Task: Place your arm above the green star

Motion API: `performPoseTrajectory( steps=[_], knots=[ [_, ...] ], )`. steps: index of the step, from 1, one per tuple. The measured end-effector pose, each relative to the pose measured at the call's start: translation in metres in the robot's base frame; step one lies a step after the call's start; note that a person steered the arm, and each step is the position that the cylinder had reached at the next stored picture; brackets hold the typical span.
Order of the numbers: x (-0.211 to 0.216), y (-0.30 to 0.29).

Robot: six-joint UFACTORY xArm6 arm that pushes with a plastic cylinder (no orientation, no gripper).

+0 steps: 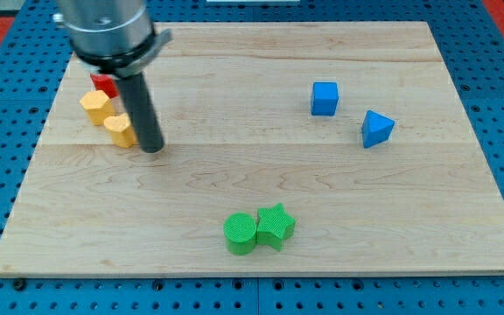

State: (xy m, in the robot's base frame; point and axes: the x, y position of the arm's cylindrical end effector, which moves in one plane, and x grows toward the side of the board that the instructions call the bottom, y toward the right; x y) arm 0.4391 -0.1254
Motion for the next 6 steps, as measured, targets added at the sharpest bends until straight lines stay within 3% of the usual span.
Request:
performPoseTrajectory(
  steps=[1, 2, 4, 6],
  knots=[
    [-0.032, -0.032],
    [-0.018, -0.061],
    [0.033, 0.035],
    [0.042, 0.157]
  ],
)
